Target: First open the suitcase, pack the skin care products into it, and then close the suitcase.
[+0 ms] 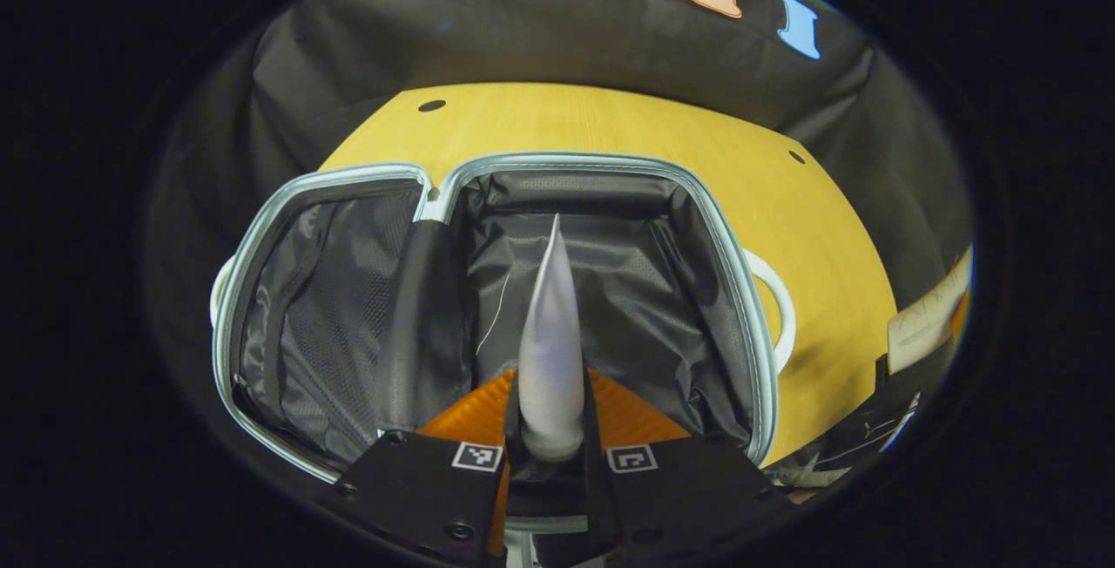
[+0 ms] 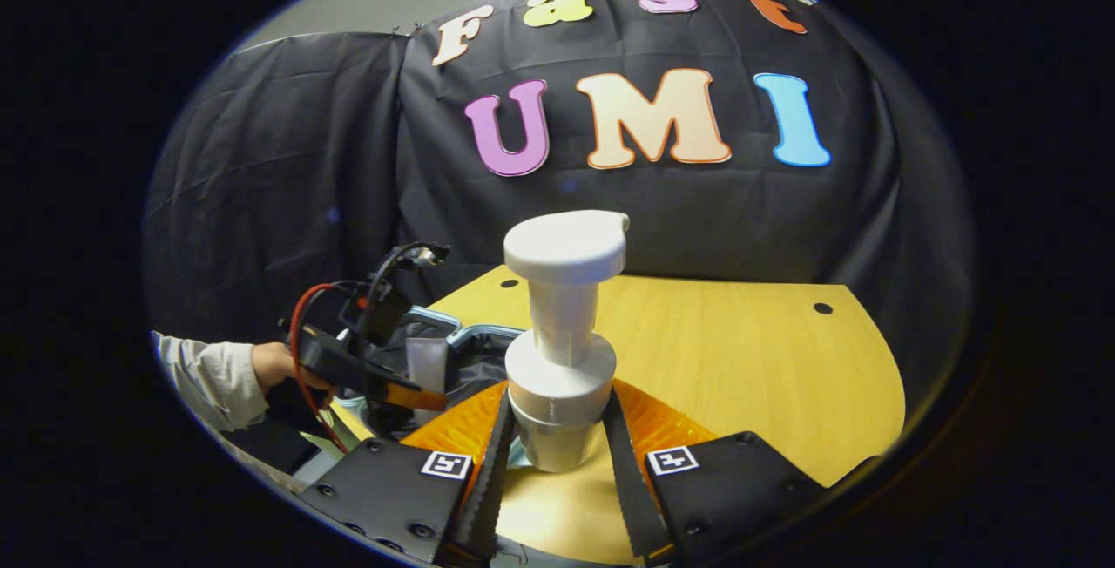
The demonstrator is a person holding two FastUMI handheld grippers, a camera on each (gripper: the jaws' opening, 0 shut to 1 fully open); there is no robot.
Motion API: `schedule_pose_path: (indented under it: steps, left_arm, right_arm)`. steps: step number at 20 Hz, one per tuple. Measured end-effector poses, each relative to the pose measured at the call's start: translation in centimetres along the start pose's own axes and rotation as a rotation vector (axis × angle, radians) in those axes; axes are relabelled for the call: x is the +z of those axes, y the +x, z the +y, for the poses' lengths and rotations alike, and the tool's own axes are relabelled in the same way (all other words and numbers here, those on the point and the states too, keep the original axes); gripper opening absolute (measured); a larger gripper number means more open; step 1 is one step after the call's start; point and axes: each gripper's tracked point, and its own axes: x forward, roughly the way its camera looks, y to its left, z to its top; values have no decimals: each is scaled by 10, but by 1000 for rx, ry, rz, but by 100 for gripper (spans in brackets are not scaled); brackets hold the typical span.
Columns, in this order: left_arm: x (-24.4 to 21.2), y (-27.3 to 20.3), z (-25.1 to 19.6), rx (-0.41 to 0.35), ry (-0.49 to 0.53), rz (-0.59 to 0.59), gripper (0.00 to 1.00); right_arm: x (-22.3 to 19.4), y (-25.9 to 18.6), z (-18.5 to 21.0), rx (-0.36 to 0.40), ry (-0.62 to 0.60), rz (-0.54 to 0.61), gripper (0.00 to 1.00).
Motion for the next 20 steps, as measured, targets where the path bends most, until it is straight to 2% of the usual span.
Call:
schedule_pose_path:
  steps: [2, 3, 4, 5, 6, 7, 8, 12, 16, 17, 20]
  left_arm:
    - [5, 8, 5, -9, -23, -26, 35]
    - [6, 11, 2, -37, -40, -37, 46]
    - [8, 13, 3, -51, -44, -49, 48]
    - [12, 14, 3, -68, -39, -67, 67]
    - [17, 9, 5, -80, -28, -99, 67]
    - [26, 4, 6, -93, -15, -136, 74]
    - [34, -3, 8, -106, -7, -173, 71]
    - [67, -38, 34, -132, -10, -294, 73]
    - [88, -66, 99, -78, -18, -370, 74]
    - [90, -72, 116, -63, -25, -382, 74]
    - [88, -81, 178, -3, -42, -388, 75]
  right_arm:
    - [-2, 12, 15, 22, 10, 21, 59]
    - [-6, 19, 21, 27, 21, 35, 57]
    - [-8, 25, 27, 31, 30, 51, 57]
    - [-10, 33, 33, 34, 37, 64, 59]
    - [-12, 39, 38, 36, 42, 80, 58]
    - [-16, 46, 44, 40, 49, 97, 58]
    - [-22, 55, 51, 45, 58, 121, 58]
    - [-54, 83, 77, 58, 117, 242, 59]
    - [-100, 110, 98, 35, 127, 366, 59]
    - [-111, 114, 101, 21, 128, 396, 56]
    - [-134, 130, 106, -49, 144, 459, 59]
